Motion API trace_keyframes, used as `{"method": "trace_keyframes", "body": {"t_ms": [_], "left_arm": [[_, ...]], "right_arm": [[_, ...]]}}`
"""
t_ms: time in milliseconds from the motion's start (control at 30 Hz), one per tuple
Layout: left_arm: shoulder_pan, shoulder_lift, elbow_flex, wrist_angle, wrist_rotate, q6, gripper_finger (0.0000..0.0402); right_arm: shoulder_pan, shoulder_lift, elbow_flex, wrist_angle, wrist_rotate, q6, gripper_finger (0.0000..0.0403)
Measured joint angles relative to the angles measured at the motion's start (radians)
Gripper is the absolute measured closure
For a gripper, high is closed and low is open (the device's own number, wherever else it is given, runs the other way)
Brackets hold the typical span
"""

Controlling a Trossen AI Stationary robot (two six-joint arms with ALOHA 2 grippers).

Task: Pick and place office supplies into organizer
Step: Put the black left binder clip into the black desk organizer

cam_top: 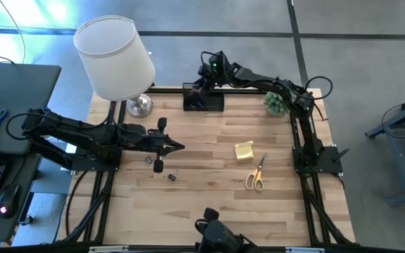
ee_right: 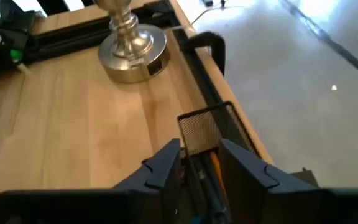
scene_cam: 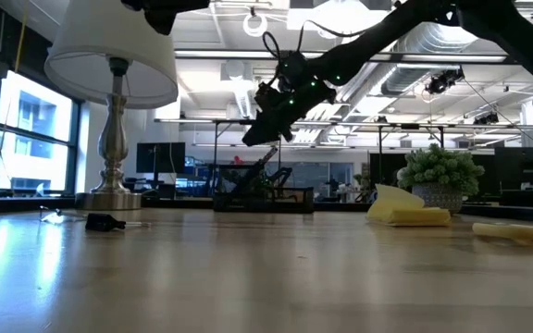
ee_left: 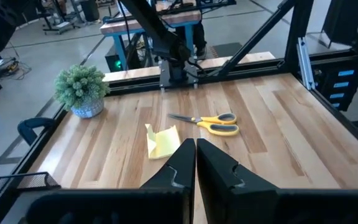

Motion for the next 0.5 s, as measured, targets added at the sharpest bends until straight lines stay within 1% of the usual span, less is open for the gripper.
{"method": "trace_keyframes", "body": {"t_ms": [100, 233, 300, 400, 500], "left_arm": [[0.0, -0.034, 0.0, -0.055, 0.0, 0.002, 0.0396], [0.0, -0.066, 0.001, -0.177, -0.009, 0.029, 0.0393], [0.0, -0.064, 0.001, -0.216, -0.063, 0.04, 0.0387], [0.0, -0.058, 0.001, -0.247, -0.187, 0.031, 0.0374], [0.001, -0.045, 0.0, -0.284, -0.255, 0.002, 0.0355]], "right_arm": [[0.005, -0.018, -0.001, -0.037, -0.01, 0.0, 0.0277], [0.016, -0.09, -0.001, -0.109, -0.027, -0.008, 0.0251], [0.028, -0.138, -0.001, -0.18, -0.048, -0.028, 0.0243], [0.071, -0.195, -0.004, -0.308, -0.107, -0.095, 0.0239], [0.148, -0.229, -0.072, -0.321, -0.135, -0.113, 0.0247]]}}
